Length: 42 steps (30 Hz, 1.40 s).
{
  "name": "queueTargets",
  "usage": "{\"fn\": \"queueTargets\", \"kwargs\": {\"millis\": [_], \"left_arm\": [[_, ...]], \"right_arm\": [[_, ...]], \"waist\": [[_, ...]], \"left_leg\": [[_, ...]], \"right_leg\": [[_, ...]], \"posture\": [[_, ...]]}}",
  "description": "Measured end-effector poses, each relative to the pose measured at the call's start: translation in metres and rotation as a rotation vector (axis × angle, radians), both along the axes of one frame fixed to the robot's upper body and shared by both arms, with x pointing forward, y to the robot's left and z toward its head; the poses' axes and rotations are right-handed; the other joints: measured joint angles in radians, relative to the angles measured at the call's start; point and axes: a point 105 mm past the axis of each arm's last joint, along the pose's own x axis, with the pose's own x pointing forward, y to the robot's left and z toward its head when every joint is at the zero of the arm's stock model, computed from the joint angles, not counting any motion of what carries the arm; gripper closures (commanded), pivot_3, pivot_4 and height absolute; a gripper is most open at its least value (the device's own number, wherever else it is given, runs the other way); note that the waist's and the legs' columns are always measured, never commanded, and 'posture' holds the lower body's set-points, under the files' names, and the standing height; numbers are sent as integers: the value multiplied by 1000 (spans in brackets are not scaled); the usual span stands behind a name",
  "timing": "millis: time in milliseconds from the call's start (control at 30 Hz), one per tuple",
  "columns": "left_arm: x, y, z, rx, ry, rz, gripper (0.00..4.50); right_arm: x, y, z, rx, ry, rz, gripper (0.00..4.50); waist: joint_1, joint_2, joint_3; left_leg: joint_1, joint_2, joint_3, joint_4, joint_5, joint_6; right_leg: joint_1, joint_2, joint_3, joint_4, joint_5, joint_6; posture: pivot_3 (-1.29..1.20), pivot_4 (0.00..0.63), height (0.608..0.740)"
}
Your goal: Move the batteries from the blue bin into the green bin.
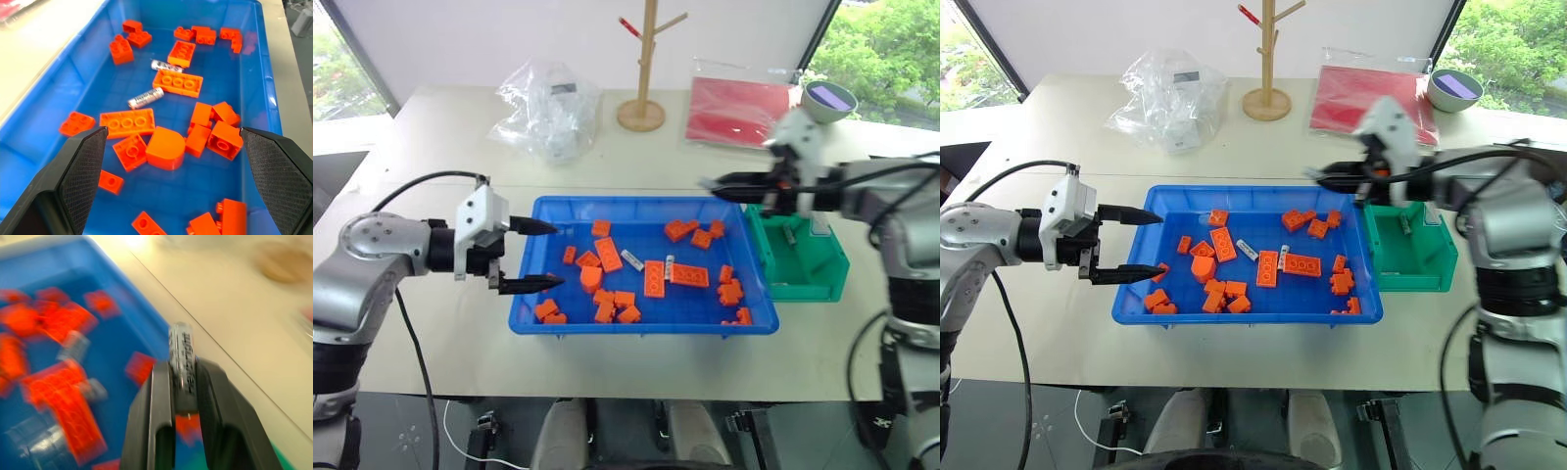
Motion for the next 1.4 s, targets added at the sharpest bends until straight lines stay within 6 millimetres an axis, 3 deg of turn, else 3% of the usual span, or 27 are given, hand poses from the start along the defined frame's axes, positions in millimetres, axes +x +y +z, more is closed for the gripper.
{"fn": "queueTargets", "kwargs": {"millis": [100, 133, 300, 367, 467, 600, 767, 833, 1100, 1333, 1400], "left_arm": [[2, 0, 2, -2, -12, 2, 0], [3, 0, 4, -2, -22, 1, 0], [10, 1, 12, -14, -49, 9, 0], [11, 1, 13, -13, -52, 12, 0], [12, 0, 13, -15, -52, 10, 0], [12, -1, 14, -14, -59, 5, 0], [11, -2, 14, -13, -59, 6, 0], [10, -2, 13, -12, -58, 8, 0], [8, -1, 8, -12, -46, 23, 0], [8, -1, 7, -18, -51, 35, 0], [7, 0, 2, -24, -35, 41, 0]], "right_arm": [[-11, -26, -17, -18, 47, -82, 4415], [-13, -30, -22, -16, 60, -101, 3381], [-11, -39, -28, -21, 50, -176, 852], [-6, -33, -23, -15, 29, -165, 852], [3, -2, -10, 23, -13, -73, 852], [4, 71, 3, 100, -26, 147, 852], [-4, 139, -46, 75, 128, 300, 852], [-8, 154, -66, 44, 174, 324, 852], [3, 169, -114, -77, 209, 299, 852], [9, 174, -123, -127, 166, 313, 852], [10, 177, -123, -128, 157, 320, 1377]], "waist": [[-9, 0, 0], [-12, 0, 0], [-12, 0, 0], [-11, 0, 0], [-12, 1, 0], [-9, 0, 0], [0, 0, 0], [0, 0, 0], [-5, 0, 0], [-6, 0, 0], [-7, 0, 0]], "left_leg": [[1, 1, 0, 0, 0, 0], [2, 1, 0, 0, 0, 0], [2, 1, 0, 0, 0, 0], [2, 1, 0, 0, 0, 0], [1, 1, -1, 0, 0, 0], [1, 2, -3, 0, 0, 0], [-2, 0, -2, 0, 0, 0], [-2, 0, -2, 1, 0, 0], [-2, 0, -2, 1, 0, 0], [-1, 0, -2, 0, 0, 0], [-1, 1, -2, 0, 0, 0]], "right_leg": [[0, 2, 1, 1, 0, 0], [0, 2, 2, 1, 0, 0], [0, 2, 2, 1, 0, 1], [-1, 2, 3, 1, 0, 1], [-2, 3, 3, 1, 0, 1], [-2, 4, 3, 2, 0, 1], [-2, 1, 1, 2, 0, 1], [-2, 0, 1, 1, 0, 1], [-2, 2, 0, 2, 0, 1], [-2, 2, 0, 2, 0, 1], [-2, 2, 0, 2, 0, 1]], "posture": [[0, 150, 736], [0, 150, 736], [0, 150, 736], [0, 150, 736], [0, 150, 736], [0, 150, 736], [0, 150, 736], [0, 150, 736], [0, 150, 736], [0, 150, 736], [0, 150, 736]]}}
